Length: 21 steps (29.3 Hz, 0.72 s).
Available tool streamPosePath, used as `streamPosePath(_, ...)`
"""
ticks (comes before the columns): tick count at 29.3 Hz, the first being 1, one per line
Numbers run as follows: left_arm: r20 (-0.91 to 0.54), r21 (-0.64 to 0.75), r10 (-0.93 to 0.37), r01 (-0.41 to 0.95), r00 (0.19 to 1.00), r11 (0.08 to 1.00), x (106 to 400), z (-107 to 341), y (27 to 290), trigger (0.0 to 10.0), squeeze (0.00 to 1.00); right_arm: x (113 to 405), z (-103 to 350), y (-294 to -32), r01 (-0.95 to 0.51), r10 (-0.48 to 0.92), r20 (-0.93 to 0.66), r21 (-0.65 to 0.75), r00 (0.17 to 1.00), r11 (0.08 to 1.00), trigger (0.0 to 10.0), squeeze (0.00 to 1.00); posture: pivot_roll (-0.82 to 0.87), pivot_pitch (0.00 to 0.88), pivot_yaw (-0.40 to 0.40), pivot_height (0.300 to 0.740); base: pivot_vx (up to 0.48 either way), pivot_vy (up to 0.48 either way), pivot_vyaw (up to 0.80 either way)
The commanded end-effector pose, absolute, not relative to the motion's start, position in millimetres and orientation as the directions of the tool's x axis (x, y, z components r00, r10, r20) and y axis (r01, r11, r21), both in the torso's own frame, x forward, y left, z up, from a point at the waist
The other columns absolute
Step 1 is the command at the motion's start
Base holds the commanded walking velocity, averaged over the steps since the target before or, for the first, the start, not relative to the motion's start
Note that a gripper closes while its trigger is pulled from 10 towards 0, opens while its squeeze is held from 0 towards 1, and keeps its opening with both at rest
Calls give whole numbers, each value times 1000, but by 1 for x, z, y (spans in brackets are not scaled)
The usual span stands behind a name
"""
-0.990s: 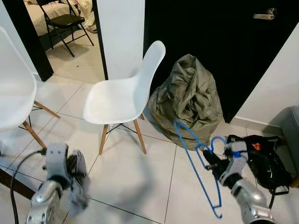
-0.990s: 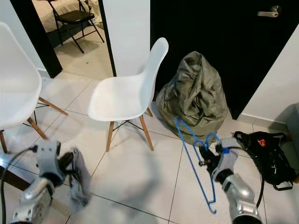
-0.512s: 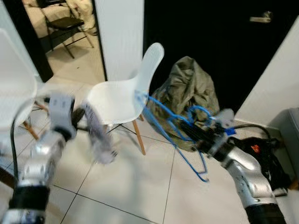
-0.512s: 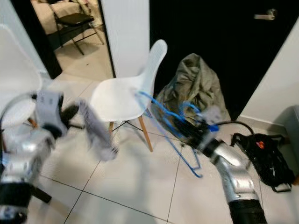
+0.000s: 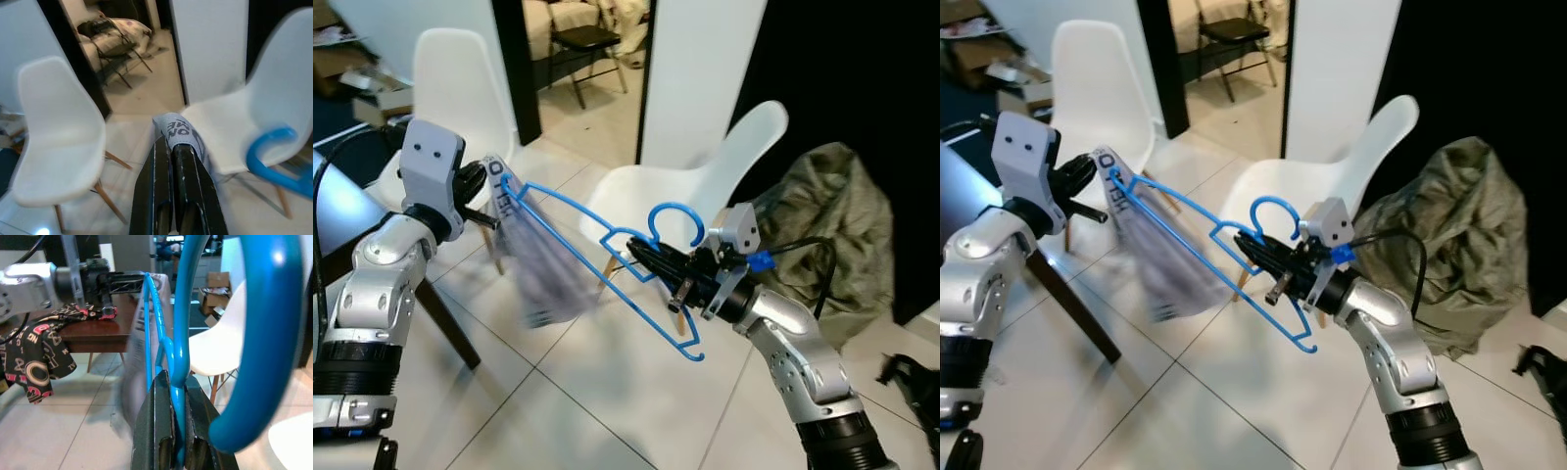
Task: Hang hanger
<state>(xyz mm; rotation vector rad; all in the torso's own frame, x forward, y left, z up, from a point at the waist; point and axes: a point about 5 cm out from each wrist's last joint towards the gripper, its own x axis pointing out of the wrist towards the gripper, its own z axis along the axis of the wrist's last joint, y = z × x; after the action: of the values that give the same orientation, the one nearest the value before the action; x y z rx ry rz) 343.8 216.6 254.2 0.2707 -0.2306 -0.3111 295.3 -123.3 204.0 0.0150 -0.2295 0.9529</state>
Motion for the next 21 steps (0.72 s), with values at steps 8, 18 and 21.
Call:
streamPosePath(8, 69, 345, -504, 453, 861, 822, 333, 251, 199, 10000, 0, 274, 206, -132, -865, 876, 99, -138, 473, 483, 10000, 0, 40, 131, -13, 740, 0, 0, 0)
streamPosePath(18, 79, 276, -443, 408, 893, 870, 332, 242, 202, 10000, 0, 282, 197, -134, -796, 809, 70, -154, 583, 586, 10000, 0, 41, 134, -11, 740, 0, 0, 701)
streamPosePath(21, 109, 224, -408, 377, 907, 899, 332, 240, 202, 10000, 0, 284, 194, -137, -777, 789, 66, -138, 611, 614, 10000, 0, 41, 135, -10, 740, 0, 0, 794)
